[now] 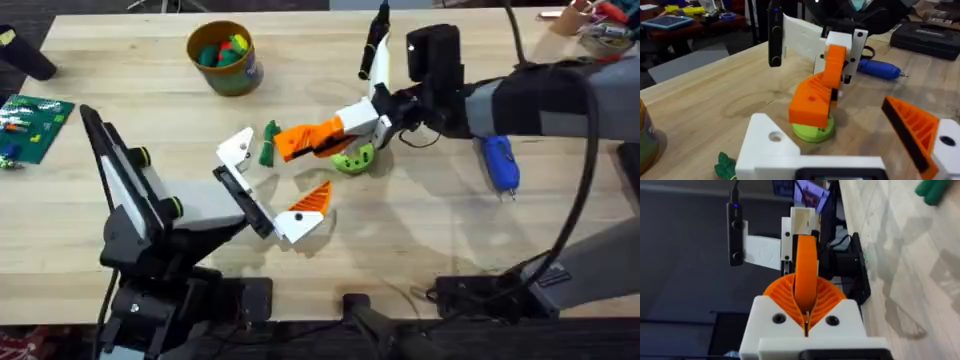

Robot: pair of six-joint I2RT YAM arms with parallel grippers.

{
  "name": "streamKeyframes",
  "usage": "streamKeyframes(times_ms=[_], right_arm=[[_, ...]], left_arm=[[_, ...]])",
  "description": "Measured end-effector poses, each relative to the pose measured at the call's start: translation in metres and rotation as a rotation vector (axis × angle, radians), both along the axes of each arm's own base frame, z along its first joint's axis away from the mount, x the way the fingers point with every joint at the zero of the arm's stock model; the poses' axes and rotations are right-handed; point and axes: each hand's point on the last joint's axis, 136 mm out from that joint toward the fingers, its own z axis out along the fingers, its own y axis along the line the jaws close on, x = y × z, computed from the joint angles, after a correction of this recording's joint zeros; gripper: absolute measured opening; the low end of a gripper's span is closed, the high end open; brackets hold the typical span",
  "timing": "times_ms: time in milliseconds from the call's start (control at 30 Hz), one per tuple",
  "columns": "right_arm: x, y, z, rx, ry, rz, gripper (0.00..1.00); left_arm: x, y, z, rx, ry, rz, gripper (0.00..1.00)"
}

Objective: Pick up the gripper from the table and insert it into the empty holder that is missing its gripper. Then pick up a screw, insert it into the mounting hole, and use the screwdriver to tighten it. Finally, clean up the table by picking up the vegetable and placing it into the bucket.

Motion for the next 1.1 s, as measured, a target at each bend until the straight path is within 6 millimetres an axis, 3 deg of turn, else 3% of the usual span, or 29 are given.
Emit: streamKeyframes(times_ms=[400,1100], right_arm=[[-0.022,0.019,-0.003,-0.002,0.004,0.081,0.019],[-0.022,0.019,-0.003,-0.002,0.003,0.081,0.019]], left_arm=[[0.0,0.0,0.0,0.0,0.0,0.0,0.988],[0.0,0.0,0.0,0.0,0.0,0.0,0.986]])
